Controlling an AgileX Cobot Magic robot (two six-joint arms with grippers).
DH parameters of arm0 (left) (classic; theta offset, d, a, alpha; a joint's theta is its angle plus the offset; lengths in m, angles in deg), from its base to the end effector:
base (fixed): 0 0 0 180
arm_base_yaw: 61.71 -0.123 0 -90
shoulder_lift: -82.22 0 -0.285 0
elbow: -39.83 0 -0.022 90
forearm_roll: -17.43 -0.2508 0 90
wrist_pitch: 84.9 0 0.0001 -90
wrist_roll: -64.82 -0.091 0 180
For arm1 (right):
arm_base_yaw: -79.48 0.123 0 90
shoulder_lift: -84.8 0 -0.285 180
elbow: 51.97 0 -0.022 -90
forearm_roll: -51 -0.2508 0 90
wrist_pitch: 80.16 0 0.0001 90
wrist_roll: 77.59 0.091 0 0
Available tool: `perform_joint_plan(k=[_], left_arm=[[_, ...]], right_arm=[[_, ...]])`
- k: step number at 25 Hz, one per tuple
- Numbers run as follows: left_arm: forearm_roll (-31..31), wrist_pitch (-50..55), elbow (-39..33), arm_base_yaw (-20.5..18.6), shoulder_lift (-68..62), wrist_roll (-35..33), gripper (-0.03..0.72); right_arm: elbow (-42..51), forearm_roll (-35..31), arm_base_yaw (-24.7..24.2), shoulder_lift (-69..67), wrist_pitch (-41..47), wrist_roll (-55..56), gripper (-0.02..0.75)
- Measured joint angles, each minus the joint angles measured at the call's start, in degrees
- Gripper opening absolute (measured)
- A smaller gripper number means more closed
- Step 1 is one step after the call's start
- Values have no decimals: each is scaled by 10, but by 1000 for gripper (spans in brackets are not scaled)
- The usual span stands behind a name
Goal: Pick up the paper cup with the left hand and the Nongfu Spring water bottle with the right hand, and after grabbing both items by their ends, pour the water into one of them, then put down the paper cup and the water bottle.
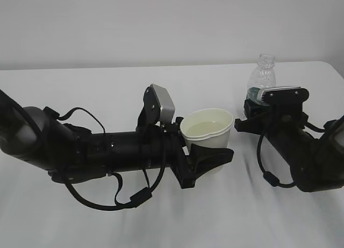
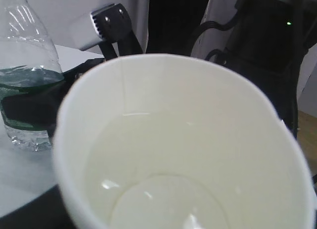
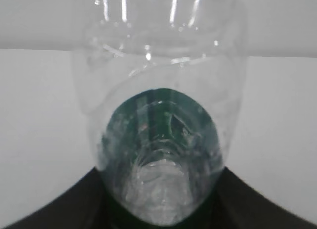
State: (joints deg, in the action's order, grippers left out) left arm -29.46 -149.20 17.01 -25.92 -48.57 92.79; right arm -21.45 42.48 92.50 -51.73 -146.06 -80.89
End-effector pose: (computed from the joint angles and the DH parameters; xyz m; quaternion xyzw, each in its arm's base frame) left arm 0.2774 -0.2738 0.1134 0.4194 0.6177 -0.4544 0.4859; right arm 0.3660 0.0720 0.0617 -0.0435 0.7720 0.0207 0.6338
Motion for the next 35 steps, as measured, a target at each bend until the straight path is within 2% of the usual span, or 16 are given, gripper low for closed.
perform_joint_plan(k=[10, 19, 25, 35], left_arm=[[0, 0, 0, 0, 0, 0, 465], [0, 0, 0, 0, 0, 0, 465], [0, 0, 0, 0, 0, 0, 465], [0, 0, 0, 0, 0, 0, 465]], right_arm=[[0, 14, -1, 0, -1, 0, 389], [6, 37, -2, 0, -1, 2, 525], [31, 38, -2, 2, -1, 3, 540], [109, 26, -2, 83, 1, 3, 543]])
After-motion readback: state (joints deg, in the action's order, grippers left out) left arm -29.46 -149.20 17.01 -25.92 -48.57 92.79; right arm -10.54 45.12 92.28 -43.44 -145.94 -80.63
